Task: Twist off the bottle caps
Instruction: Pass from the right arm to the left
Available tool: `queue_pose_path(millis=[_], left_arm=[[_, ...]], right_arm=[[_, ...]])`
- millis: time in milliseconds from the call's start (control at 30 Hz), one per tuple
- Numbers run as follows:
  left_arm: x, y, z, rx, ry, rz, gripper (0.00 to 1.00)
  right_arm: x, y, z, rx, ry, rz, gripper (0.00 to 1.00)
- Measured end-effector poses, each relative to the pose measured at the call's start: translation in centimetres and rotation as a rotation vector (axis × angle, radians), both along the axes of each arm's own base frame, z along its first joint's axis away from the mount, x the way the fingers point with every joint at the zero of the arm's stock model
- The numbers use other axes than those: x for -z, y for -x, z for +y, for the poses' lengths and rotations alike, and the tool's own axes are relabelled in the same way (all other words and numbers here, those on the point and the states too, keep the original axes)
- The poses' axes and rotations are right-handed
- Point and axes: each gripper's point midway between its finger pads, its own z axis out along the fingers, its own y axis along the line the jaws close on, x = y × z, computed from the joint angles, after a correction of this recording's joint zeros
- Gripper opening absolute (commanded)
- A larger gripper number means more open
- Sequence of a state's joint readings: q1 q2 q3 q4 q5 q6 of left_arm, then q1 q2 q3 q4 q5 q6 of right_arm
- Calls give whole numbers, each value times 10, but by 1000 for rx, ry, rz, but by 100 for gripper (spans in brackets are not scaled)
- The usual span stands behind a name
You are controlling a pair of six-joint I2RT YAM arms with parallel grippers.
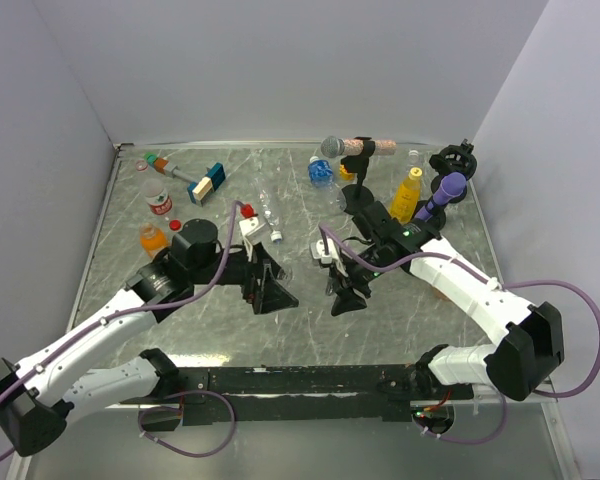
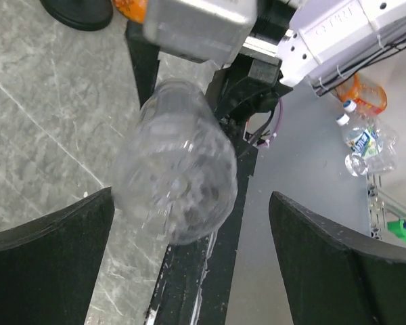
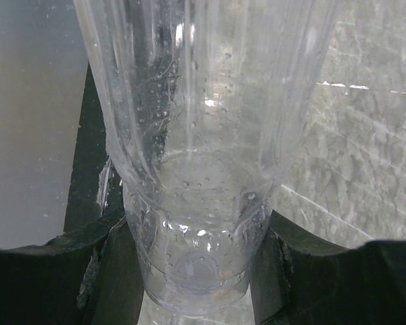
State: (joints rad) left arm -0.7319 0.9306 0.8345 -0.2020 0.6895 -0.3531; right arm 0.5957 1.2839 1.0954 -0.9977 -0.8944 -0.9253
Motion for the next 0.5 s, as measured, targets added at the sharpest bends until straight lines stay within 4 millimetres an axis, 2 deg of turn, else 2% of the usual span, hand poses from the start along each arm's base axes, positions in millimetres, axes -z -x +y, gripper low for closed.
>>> queue_pose_path(millis=[67, 133, 400, 433, 500], left_arm=[[-2, 1, -5, 16, -9, -4, 94], [-3, 1, -10, 21, -15, -15, 87], [7, -6, -13, -10, -56, -14, 28], [7, -6, -13, -11, -56, -14, 23], [7, -7, -13, -16, -56, -15, 19]], right_arm=[[1, 2, 0, -5, 8, 2, 24], [2, 3, 0, -8, 14, 5, 24], [5, 4, -2, -12, 34, 10, 31], [5, 4, -2, -12, 35, 9, 34], [5, 4, -2, -12, 35, 10, 48]])
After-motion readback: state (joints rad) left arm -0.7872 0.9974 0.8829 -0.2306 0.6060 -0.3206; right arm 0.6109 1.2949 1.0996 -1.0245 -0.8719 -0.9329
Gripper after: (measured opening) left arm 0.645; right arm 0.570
